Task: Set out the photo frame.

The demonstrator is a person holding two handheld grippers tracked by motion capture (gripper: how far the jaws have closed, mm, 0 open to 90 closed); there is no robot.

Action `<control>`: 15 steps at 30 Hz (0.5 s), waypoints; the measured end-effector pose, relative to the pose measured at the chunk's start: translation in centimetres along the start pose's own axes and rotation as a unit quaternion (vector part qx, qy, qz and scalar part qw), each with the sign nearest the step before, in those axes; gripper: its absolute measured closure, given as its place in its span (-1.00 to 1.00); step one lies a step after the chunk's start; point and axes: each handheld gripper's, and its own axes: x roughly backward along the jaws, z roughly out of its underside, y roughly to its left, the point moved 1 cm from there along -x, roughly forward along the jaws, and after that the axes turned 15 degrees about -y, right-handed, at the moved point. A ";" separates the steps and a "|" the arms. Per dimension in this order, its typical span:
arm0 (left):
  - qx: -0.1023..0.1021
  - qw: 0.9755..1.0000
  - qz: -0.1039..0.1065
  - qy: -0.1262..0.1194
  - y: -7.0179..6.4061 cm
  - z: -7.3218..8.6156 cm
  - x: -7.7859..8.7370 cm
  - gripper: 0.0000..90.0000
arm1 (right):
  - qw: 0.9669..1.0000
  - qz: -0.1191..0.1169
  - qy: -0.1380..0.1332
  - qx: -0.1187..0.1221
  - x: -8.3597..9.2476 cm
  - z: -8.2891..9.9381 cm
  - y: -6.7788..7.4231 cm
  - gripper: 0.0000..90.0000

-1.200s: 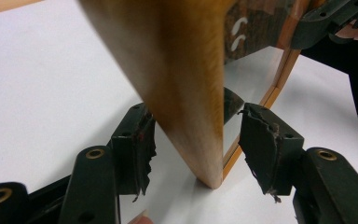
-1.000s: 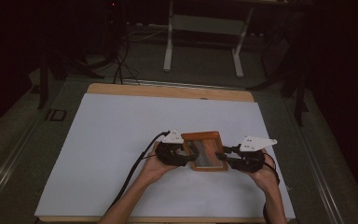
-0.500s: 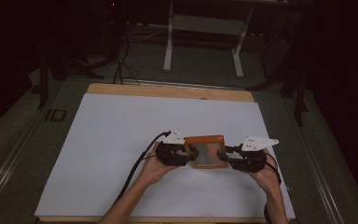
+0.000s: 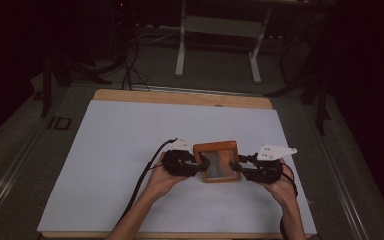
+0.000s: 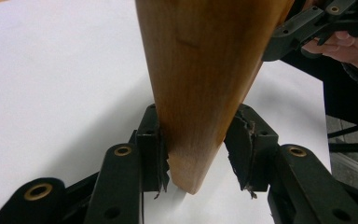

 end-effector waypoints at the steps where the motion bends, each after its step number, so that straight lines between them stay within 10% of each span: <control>1: 0.000 1.000 -0.002 -0.001 0.0 0.0 0.2 0.33 | 1.000 0.000 0.001 0.000 -0.1 -0.1 0.1 0.41; 15: -0.001 1.000 -0.020 0.019 0.5 -0.4 2.9 0.33 | 1.000 -0.011 -0.003 -0.011 -2.5 -0.5 1.2 0.40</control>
